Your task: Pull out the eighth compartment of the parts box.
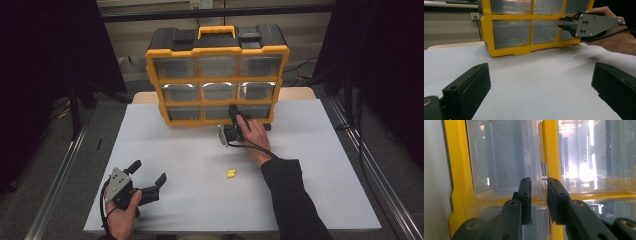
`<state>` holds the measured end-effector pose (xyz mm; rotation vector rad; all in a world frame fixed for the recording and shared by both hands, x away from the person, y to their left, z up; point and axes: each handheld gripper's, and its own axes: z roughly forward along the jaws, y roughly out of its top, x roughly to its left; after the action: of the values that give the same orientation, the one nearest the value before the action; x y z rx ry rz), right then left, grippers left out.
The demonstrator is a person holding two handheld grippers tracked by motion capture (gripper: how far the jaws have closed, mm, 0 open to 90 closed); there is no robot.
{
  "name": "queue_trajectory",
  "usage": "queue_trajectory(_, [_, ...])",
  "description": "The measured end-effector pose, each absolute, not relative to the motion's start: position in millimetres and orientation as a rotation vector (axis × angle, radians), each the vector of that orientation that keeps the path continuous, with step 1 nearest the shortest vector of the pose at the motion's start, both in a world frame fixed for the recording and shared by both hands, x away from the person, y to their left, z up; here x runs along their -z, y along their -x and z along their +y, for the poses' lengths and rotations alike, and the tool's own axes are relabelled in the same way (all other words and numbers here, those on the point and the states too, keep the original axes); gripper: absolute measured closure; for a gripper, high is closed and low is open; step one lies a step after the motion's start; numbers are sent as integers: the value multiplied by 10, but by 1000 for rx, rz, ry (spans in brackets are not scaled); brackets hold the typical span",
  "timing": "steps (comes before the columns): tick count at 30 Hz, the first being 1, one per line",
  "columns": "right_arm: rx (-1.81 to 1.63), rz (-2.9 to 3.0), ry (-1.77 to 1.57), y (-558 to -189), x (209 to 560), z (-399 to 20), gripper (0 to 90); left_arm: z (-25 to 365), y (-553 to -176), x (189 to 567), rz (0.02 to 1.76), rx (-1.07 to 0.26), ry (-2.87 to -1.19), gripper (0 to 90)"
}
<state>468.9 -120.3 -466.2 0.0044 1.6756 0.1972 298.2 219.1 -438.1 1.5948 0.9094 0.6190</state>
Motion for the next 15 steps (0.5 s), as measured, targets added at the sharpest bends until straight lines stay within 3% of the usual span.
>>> queue_trajectory(15, [-170, 1681, 24, -4684, 4644, -1191, 794, 2198, -2980, 4380, 905, -623, -1597, 22])
